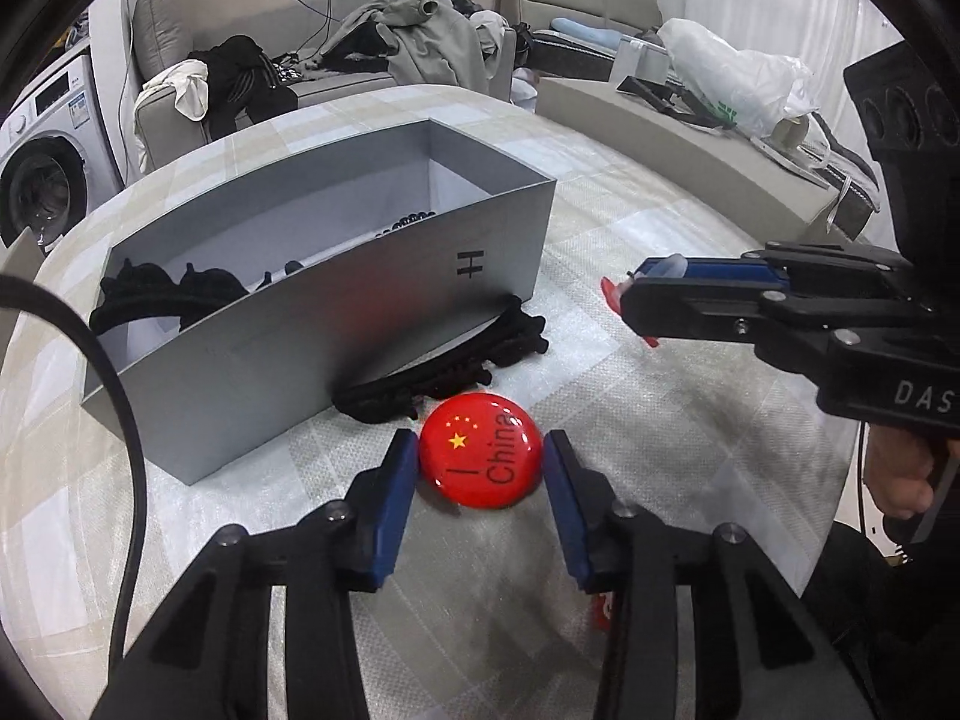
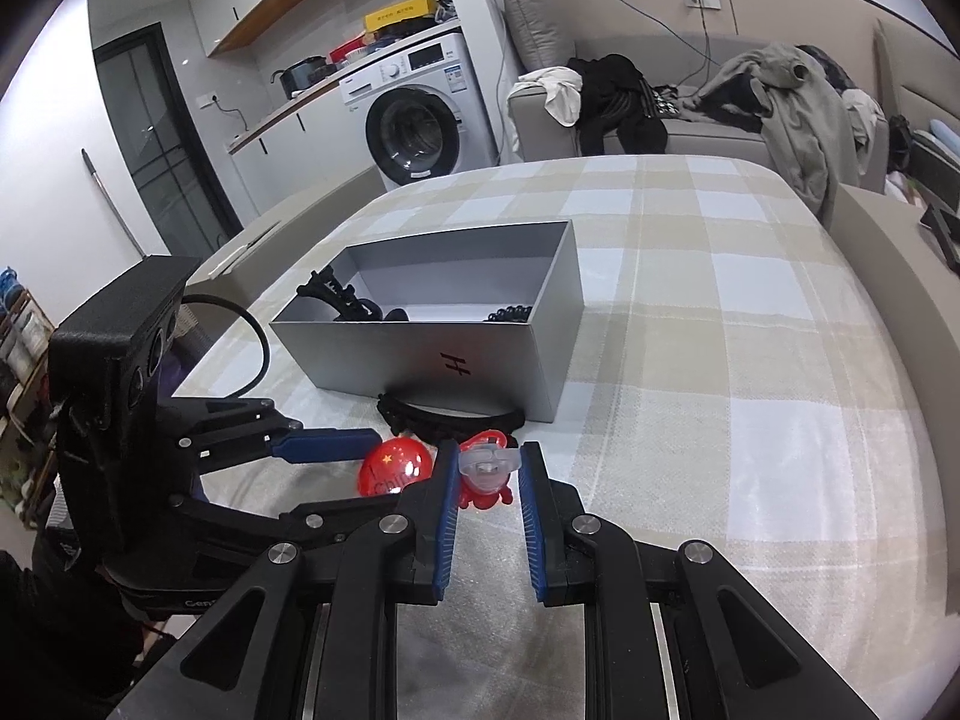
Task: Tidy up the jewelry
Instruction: 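Grasp the red 'I China' ball with left gripper while right holds the clip, then lower the red ball and pacifier clip into the grey box, opening both grippers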
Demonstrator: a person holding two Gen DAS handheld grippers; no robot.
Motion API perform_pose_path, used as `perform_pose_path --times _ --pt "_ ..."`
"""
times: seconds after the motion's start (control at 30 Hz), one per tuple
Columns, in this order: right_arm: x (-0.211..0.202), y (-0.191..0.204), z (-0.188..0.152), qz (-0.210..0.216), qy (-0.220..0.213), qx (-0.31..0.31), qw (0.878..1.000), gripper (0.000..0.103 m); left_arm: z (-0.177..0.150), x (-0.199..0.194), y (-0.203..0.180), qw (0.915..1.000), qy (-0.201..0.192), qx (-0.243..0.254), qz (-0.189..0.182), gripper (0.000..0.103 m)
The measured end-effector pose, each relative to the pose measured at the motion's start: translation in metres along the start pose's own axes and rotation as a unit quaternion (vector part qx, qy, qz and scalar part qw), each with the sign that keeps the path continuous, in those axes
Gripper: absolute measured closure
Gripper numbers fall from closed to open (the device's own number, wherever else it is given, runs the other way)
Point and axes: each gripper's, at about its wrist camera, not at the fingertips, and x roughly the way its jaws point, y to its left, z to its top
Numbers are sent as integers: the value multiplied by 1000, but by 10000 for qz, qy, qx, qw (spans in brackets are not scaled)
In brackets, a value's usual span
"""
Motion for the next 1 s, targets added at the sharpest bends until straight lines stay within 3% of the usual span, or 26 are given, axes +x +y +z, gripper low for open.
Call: perform_pose_path --times 0.2,0.33,0.7,0.87,1.0 --pt "0 5 2 33 -52 -22 10000 85 0 -12 2 9995 -254 -165 -109 67" --pt "-5 9 5 131 -197 -78 9997 85 1 -26 6 9975 -625 -299 -133 67" --pt "-11 18 28 276 -700 -152 9971 85 10 -60 37 9854 -1443 -856 297 67" --pt "-1 11 40 320 -713 28 9969 85 22 -55 54 9812 -1567 -996 536 67" --pt "6 6 48 300 -663 107 9973 85 29 -44 64 9819 -1398 -1054 717 67"
